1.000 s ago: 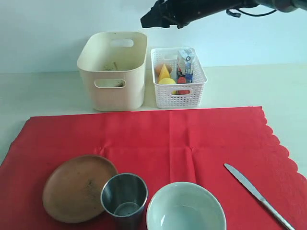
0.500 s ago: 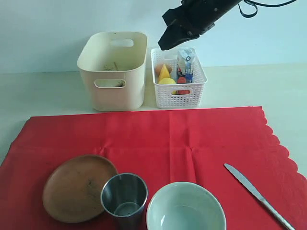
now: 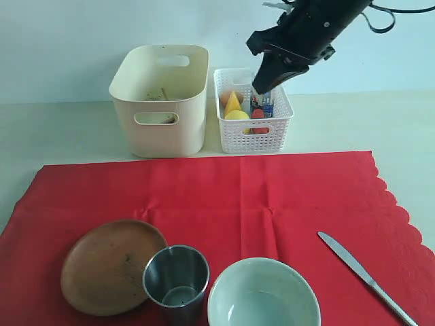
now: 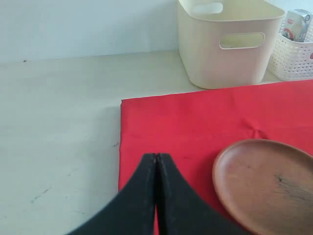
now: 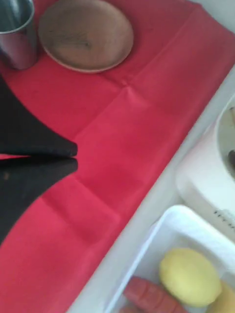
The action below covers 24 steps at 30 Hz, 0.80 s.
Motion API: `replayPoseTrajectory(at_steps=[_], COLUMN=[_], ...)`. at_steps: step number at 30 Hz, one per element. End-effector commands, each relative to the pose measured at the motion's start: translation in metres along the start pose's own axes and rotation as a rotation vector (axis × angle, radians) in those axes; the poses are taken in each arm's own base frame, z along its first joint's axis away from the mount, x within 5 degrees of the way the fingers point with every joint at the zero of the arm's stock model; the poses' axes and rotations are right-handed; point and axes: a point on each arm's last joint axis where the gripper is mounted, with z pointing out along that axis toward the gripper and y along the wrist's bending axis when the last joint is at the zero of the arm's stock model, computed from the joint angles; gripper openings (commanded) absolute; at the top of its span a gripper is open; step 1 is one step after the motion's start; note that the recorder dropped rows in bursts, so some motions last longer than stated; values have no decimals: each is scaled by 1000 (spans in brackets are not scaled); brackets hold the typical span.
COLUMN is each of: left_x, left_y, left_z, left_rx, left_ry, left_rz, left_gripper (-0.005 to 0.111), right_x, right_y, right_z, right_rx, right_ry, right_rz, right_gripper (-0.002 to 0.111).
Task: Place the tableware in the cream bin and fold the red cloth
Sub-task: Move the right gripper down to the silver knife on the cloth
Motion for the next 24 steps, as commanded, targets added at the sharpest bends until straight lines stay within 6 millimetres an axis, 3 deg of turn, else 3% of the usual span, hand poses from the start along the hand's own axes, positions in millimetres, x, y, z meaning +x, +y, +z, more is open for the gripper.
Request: replayPoseTrajectory(at_steps=[1, 8, 13, 20, 24], left_x=[0, 0, 0, 0, 0], left_y=[0, 0, 0, 0, 0], left_z=[0, 0, 0, 0, 0], left_rx=[-3, -3, -3, -3, -3], left_ry=[-7, -7, -7, -7, -7], left_rz=[-4, -4, -4, -4, -4], left_gripper=[0, 0, 0, 0, 0], right_x=[29, 89, 131, 155, 159], right_y=[9, 24, 36, 28, 11], right_z=[-28, -66, -71, -21, -3], right_rx=[135, 341, 353, 228, 290], right_ry=[64, 56, 40, 79, 177], right_rz=[3, 4, 53, 185, 111], right_gripper=[0, 0, 0, 0, 0])
